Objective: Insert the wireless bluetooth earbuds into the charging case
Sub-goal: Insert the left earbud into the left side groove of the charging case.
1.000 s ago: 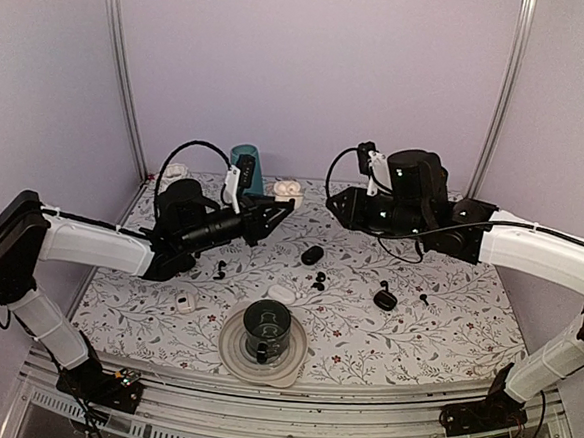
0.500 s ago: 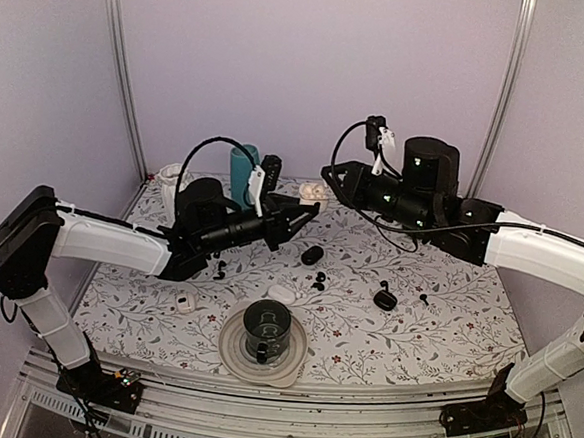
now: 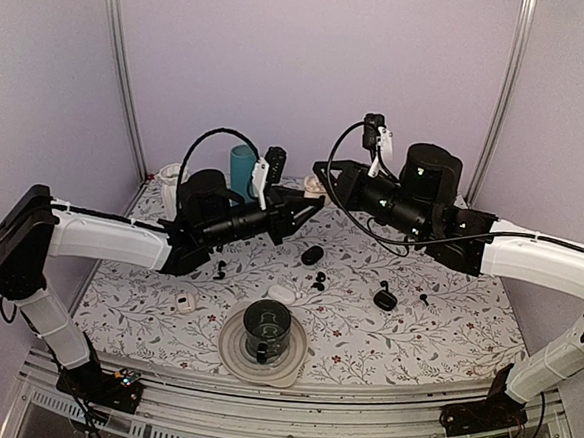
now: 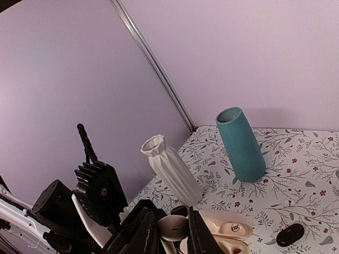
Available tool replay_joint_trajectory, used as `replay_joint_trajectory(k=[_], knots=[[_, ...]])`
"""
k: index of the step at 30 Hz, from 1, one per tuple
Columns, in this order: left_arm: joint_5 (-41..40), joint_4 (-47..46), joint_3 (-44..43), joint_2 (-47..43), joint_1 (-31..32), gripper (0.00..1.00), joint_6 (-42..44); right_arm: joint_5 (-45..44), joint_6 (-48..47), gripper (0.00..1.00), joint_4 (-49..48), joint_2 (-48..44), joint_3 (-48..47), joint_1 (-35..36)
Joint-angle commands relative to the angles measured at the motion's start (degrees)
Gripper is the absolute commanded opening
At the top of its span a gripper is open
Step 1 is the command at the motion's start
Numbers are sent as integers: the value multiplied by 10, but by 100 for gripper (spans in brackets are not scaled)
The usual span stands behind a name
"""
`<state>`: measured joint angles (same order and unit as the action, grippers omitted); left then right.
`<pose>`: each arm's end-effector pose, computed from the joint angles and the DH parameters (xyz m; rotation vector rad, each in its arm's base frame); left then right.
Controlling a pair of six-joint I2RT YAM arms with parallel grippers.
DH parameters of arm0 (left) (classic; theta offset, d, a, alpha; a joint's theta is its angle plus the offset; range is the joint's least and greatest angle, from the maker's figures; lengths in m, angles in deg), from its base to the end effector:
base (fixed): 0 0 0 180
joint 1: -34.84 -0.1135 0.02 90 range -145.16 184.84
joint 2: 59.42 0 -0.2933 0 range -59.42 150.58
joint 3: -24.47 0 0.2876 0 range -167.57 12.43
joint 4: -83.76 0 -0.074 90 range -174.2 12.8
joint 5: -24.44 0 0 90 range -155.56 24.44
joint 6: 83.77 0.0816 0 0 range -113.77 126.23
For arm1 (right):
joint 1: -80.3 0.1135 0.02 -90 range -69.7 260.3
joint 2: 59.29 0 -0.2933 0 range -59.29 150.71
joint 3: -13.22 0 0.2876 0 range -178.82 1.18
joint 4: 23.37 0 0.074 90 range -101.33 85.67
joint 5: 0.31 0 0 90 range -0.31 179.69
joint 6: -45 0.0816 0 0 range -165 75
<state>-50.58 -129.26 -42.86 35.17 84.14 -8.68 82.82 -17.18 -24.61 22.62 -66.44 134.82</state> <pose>0.2782 -0.3558 0.2895 0.6764 1.4201 -1.0883 0.2524 0.3372 0.3899 -0.2919 1.6595 1.0119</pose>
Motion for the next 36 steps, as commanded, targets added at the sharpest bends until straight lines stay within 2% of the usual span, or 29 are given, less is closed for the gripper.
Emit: replay_joint_trajectory(k=[1,36], knots=[[10,2,-21,-24,9,0,10,3,-7,18,-39,-7,15,8],[-1,26,-40,-53,19,0,27,-37,-38,18,-65,12,38,31]])
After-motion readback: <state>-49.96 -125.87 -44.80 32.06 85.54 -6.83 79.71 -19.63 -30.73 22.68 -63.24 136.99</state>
